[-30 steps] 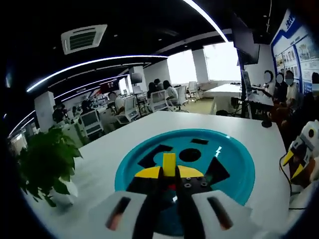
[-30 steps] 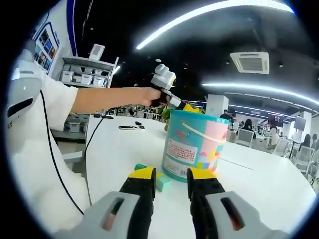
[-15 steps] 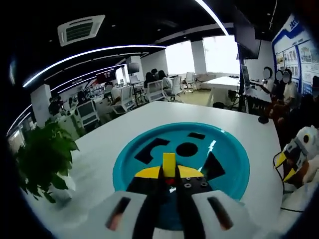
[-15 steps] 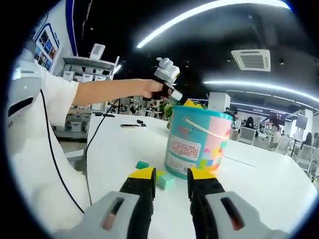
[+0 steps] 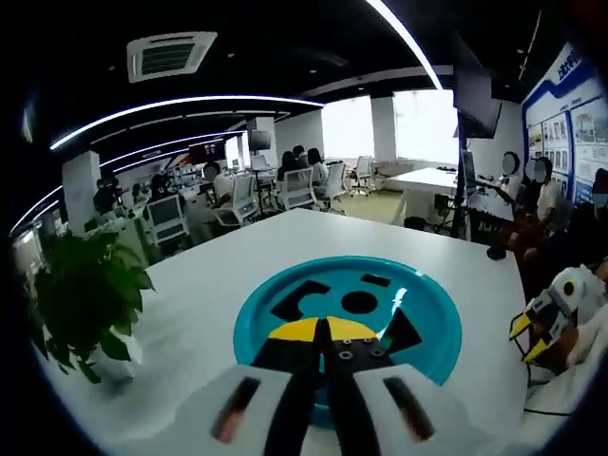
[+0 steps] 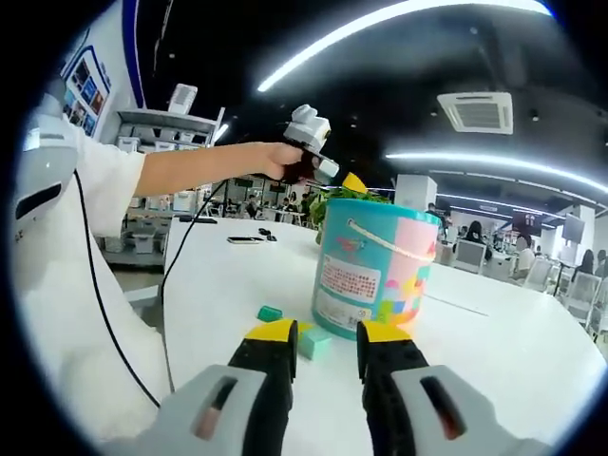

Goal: Arrange the toys in the designated storage area by placing each visible toy with the group until no toy remains scattered across the table.

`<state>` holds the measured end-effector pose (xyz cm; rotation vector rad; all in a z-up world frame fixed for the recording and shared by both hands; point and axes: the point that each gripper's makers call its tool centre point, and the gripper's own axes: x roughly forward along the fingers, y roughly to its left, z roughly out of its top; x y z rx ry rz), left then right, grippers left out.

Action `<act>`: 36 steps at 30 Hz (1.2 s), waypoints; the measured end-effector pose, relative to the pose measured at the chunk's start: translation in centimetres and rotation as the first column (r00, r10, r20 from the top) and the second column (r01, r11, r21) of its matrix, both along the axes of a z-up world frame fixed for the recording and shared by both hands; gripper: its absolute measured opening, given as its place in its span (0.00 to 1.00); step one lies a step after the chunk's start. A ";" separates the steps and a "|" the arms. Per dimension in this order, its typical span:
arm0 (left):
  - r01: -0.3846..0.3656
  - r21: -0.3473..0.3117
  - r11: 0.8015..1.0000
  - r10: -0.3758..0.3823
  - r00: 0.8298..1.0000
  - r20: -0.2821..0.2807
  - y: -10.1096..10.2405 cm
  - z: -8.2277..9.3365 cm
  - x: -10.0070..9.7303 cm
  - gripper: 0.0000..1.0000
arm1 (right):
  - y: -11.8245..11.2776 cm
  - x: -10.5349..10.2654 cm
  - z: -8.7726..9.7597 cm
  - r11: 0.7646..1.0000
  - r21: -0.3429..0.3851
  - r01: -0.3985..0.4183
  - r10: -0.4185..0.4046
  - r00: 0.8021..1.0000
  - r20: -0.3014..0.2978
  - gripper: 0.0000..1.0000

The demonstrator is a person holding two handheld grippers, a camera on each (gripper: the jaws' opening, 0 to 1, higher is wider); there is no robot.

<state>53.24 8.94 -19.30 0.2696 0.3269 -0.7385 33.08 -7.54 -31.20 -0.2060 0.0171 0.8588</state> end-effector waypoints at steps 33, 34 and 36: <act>0.147 -0.171 0.974 -0.118 0.978 0.170 1.6 0.0 -10.8 0.32 | 0.8 0.2 -0.1 1.000 -0.003 -0.006 0.006 1.000 -0.006 0.26; 0.145 -0.172 0.974 -0.114 0.978 0.175 1.7 -0.4 -11.2 0.32 | 0.8 0.2 0.0 1.000 -0.005 -0.005 0.005 1.000 -0.009 0.26; 0.148 -0.161 0.976 -0.118 0.976 0.183 1.8 -1.2 -11.9 0.32 | 0.7 0.3 0.1 1.000 -0.006 -0.001 0.001 1.000 -0.008 0.26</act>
